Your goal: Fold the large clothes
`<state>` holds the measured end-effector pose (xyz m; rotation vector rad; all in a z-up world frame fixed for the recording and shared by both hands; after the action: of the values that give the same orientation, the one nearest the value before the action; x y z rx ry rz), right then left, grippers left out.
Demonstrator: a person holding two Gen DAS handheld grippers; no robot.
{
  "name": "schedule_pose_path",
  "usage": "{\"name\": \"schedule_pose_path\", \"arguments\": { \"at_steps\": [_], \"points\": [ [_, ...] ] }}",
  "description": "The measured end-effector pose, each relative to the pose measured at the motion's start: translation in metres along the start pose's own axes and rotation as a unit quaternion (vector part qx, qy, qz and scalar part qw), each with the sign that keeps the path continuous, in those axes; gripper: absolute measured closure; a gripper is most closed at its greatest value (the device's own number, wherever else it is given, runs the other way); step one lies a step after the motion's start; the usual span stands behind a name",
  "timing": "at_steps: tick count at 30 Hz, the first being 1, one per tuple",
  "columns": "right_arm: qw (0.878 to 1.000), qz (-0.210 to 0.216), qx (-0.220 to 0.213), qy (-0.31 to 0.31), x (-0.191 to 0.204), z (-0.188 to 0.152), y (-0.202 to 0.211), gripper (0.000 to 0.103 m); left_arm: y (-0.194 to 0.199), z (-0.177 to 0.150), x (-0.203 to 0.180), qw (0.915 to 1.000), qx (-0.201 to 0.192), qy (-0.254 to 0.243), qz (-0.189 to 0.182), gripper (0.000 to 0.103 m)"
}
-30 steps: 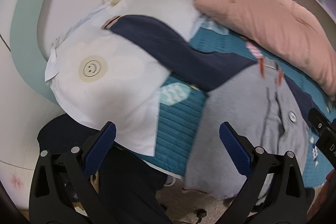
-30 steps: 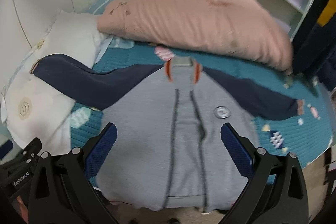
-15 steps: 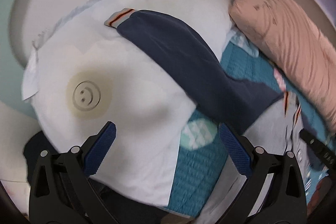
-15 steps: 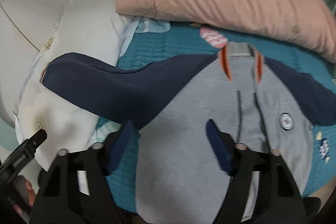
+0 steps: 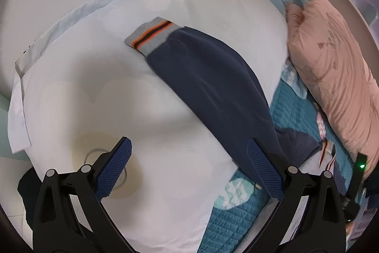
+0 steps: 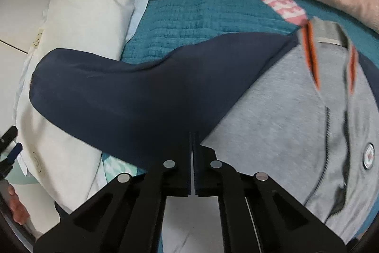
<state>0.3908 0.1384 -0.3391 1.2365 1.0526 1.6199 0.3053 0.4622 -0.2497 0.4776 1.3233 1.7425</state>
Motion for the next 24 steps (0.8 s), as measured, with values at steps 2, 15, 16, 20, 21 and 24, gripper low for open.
{"name": "schedule_pose_path", "arguments": {
  "at_steps": [2, 15, 16, 20, 21, 24],
  "points": [
    [1.000, -0.005, 0.012, -0.005, -0.001, 0.006, -0.014, 0.103, -0.005, 0.010, 0.004, 1.0000, 0.002, 0.007, 0.000, 0.005],
    [0.994, -0.074, 0.076, 0.023, -0.007, 0.009, -0.073, 0.103, -0.045, 0.054, 0.036, 0.9975, 0.028, 0.065, -0.007, 0.005],
    [0.994, -0.077, 0.074, 0.029, -0.006, 0.008, -0.073, 0.103, -0.049, 0.058, 0.038, 0.9967, 0.030, 0.074, -0.015, 0.005],
    [0.994, -0.088, 0.062, 0.034, -0.003, 0.002, -0.080, 0.103, -0.069, 0.075, 0.042, 0.9942, 0.031, 0.097, -0.032, 0.005],
    [0.993, -0.094, 0.062, 0.041, -0.001, 0.000, -0.080, 0.103, -0.073, 0.080, 0.043, 0.9936, 0.022, 0.107, -0.029, 0.006],
    [0.992, -0.098, 0.062, 0.042, 0.001, -0.001, -0.084, 0.103, -0.074, 0.090, 0.042, 0.9925, -0.011, 0.122, -0.006, 0.060]
  ]
}}
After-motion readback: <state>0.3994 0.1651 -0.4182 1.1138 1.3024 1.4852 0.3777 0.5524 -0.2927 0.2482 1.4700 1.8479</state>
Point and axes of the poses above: each gripper's, at about its wrist camera, not at the fingertips, and y roughly against the way its jaws point, x to its left, z to its top, the point moved 3 cm from there along -y, roughly the way its jaws point, and after that the axes turned 4 degrees about y, right-handed, at the moved point
